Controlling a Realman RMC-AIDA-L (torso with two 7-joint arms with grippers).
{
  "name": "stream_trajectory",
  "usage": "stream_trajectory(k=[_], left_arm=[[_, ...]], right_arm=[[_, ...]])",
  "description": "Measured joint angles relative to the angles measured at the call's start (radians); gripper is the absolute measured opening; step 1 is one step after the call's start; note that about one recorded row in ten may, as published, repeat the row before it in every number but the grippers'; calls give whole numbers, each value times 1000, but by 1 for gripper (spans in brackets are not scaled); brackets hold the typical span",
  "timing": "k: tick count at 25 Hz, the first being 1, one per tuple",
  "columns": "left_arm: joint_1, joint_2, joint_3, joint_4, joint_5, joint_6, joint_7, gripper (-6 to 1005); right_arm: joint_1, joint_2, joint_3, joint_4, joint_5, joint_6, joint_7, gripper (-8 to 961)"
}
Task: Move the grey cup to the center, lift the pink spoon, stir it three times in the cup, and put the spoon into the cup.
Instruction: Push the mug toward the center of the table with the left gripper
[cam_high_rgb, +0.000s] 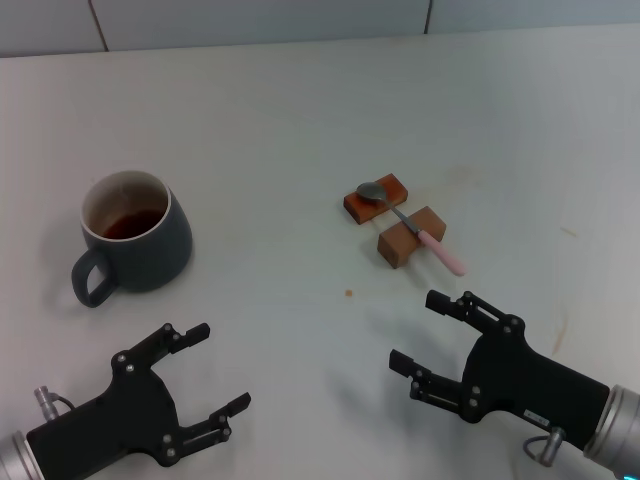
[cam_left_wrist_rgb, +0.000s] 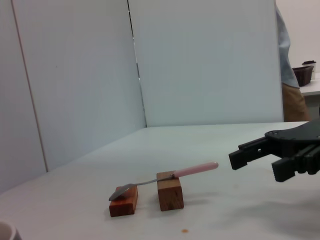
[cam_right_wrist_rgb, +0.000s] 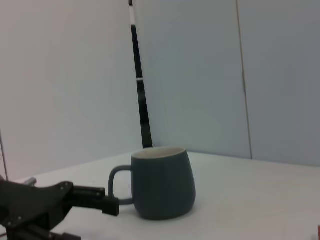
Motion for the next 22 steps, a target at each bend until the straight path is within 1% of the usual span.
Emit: stream_trajectory(k=[6,10,14,16,18,19,20,21,22], left_arm=[[8,-1,4,0,0,1,3,824],[20,2,47,5,0,19,0,817],[31,2,49,25,-2,25,0,810],[32,1,44,26,-7,25,-1,806],[32,1,44,26,-7,25,-1,803],[44,1,-16,21,-26,37,3,801],[56,2,-84,18,-50,50,7,799],[72,2,-183,14,-85,71,11,798],[72,2,-183,14,-85,71,11,796]], right_arm=[[-1,1,0,-1,-28,5,0,825],[-6,1,0,-2,-41,-3,0,826],[-7,1,5,-2,-45,-5,-1,825],[-23,2,45,-4,-18,-18,-16,824],[-54,2,111,-11,10,-41,-44,823],[-54,2,111,-11,10,-41,-44,823],[-79,2,150,-21,17,-67,-66,822],[-91,2,162,-27,17,-79,-74,822],[-96,2,166,-30,17,-86,-76,822]])
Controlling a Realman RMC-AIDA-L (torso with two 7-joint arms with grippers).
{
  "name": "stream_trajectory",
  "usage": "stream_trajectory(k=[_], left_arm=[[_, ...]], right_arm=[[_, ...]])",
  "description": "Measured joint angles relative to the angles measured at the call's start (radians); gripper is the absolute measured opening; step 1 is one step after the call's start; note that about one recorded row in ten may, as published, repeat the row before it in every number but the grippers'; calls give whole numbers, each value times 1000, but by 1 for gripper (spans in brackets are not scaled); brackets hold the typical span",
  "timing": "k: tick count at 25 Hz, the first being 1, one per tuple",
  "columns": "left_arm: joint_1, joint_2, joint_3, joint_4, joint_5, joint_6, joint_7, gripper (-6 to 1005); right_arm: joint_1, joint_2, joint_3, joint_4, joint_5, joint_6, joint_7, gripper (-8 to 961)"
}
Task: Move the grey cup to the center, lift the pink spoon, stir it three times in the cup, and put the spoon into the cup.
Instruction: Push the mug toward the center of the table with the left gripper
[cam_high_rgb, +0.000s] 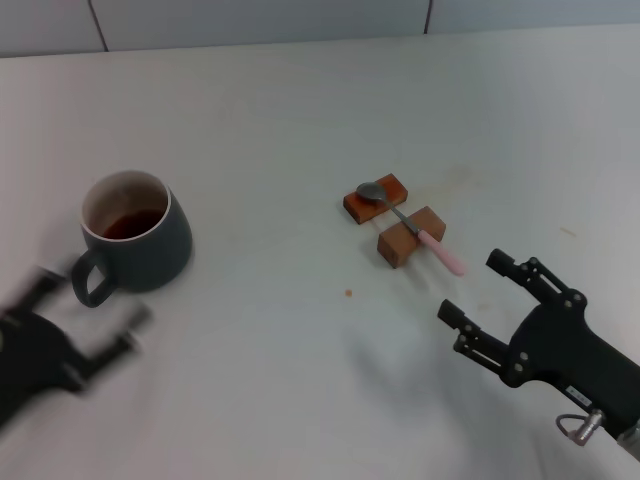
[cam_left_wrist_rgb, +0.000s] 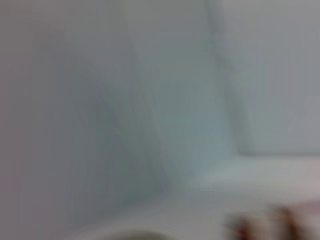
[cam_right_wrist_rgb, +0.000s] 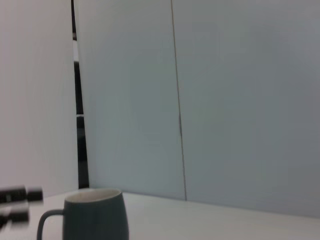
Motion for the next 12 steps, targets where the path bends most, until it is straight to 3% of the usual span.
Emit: stream_trajectory(k=[1,3,4,6,8,9,12], left_arm=[[13,1,-136,-1,-52,26,3,794],[14,2,-257,1,-99,30,10,791],[14,2,-257,1,-99,30,10,789],[-18,8,-442,24,-157,-27,95,786],[-67,17,-488,44,-167,-103,238,782],[-67,17,-488,44,-167,-103,238,780],[-149,18,-458,52,-159,-254,487,741]], right_arm=[[0,0,-1,0,-1,-2,0,821],[3,-1,-6,2,-3,0,5,821],[3,-1,-6,2,-3,0,5,820],[5,0,-10,2,-4,3,7,820],[6,0,-11,3,-5,3,7,820],[6,0,-12,4,-5,3,8,820],[8,0,-14,5,-18,3,13,820]])
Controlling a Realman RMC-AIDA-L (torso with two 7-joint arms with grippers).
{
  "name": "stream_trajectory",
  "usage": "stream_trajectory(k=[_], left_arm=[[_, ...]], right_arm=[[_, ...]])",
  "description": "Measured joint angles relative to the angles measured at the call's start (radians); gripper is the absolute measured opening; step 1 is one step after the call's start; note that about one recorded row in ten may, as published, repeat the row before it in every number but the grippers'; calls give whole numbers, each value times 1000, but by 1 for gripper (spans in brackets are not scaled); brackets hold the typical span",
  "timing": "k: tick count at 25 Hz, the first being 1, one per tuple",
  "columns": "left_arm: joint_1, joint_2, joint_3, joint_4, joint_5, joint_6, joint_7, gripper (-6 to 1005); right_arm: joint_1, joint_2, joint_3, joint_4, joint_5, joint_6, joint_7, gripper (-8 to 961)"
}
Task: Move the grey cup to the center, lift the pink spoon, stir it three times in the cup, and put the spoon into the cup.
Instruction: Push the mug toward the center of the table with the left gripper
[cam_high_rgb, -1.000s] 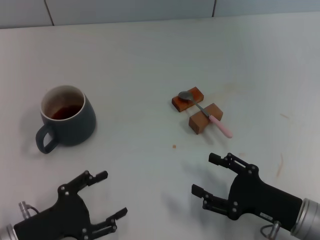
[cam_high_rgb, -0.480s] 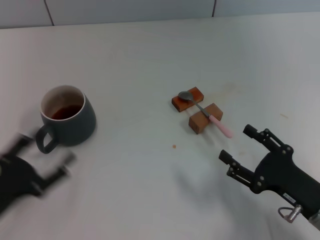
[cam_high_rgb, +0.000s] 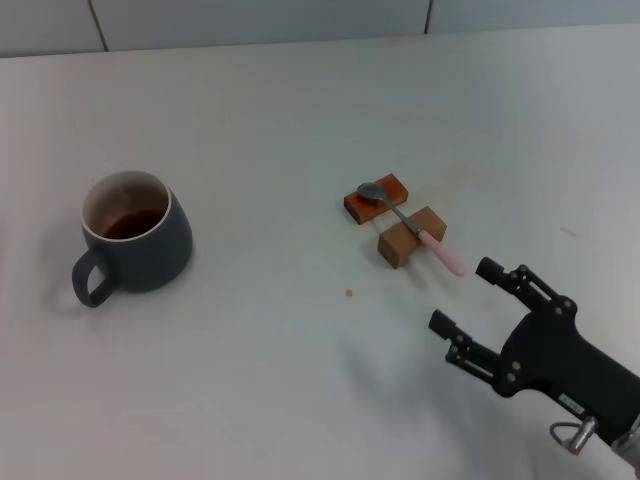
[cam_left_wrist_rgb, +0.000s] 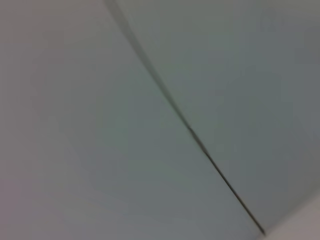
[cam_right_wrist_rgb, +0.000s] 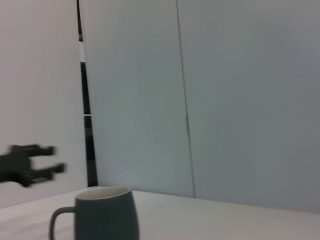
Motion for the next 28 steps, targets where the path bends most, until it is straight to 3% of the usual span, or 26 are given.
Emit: stream_trajectory(k=[1,2,6,12,19,24,28], left_arm=[[-41,-5,63,0,3,-96,92,705],[-41,-5,63,0,3,-96,92,670],[-97,-13,236,0,0,-223,128,532],[-105,-15,333,-2,0,-247,122,355],[-99,-18,379,-57,0,-247,117,100],[-107,-20,380,-145,0,-252,117,-2],[-115,-20,382,-229,2,-259,117,7]], right_arm=[[3,-2,-1,-2,-35,0,11,820],[3,-2,-1,-2,-35,0,11,820],[22,-4,-1,-7,-136,26,40,819],[30,-2,0,-9,-143,41,50,819],[33,-5,0,-11,-144,41,85,814],[34,-6,0,-12,-144,41,89,805],[34,-6,0,-12,-145,43,96,797]])
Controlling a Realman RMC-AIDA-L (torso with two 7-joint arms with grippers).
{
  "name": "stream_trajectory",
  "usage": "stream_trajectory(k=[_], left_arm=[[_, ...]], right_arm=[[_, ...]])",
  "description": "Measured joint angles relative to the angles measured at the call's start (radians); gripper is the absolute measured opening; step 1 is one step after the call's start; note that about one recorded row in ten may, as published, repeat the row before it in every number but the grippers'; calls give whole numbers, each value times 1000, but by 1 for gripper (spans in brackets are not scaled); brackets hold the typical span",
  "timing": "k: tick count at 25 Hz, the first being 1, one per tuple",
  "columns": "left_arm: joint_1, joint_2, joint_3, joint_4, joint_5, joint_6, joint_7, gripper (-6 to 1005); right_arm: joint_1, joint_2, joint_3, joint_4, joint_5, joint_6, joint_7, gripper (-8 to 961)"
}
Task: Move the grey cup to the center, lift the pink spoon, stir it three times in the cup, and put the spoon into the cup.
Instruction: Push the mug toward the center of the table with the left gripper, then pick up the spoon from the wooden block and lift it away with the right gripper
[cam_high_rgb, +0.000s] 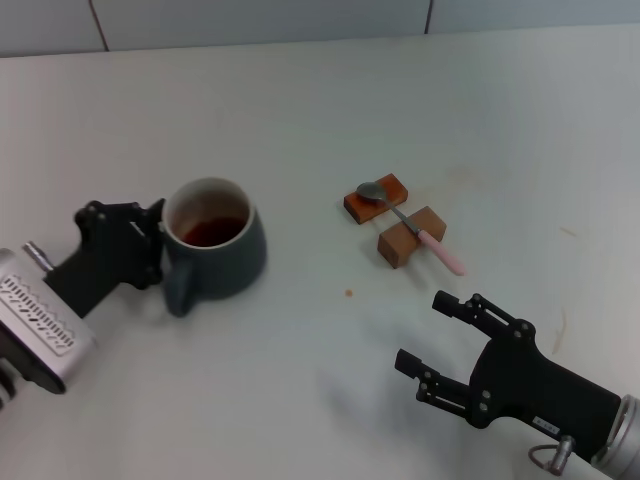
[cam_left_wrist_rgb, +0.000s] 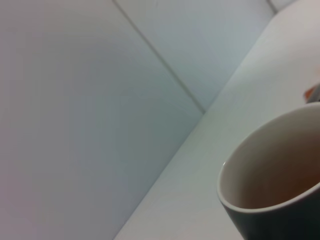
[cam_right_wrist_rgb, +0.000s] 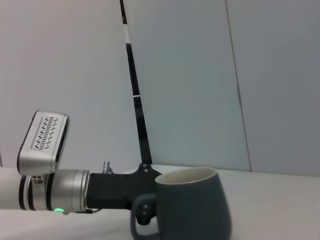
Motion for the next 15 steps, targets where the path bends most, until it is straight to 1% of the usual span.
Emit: stream_trajectory(k=[3,9,12,13,14,15], left_arm=[[-4,-1,1,-65,15,-12,8,13],[0,-2,-2,-100,29,13,4,26],[39,1,-48,-104,24,85,-44,33],[79,7,-84,-86,26,183,-144,35],[79,7,-84,-86,26,183,-144,37],[92,10,-88,-71,28,224,-193,39]], right_arm=[[3,-1,0,0,0,8,10,792],[5,-2,1,-4,0,12,19,781],[-7,-2,26,-5,10,-3,24,775],[-22,-2,68,-6,13,-16,50,773],[-22,-2,68,-6,13,-16,50,771],[-31,-3,93,-8,13,-22,71,769]])
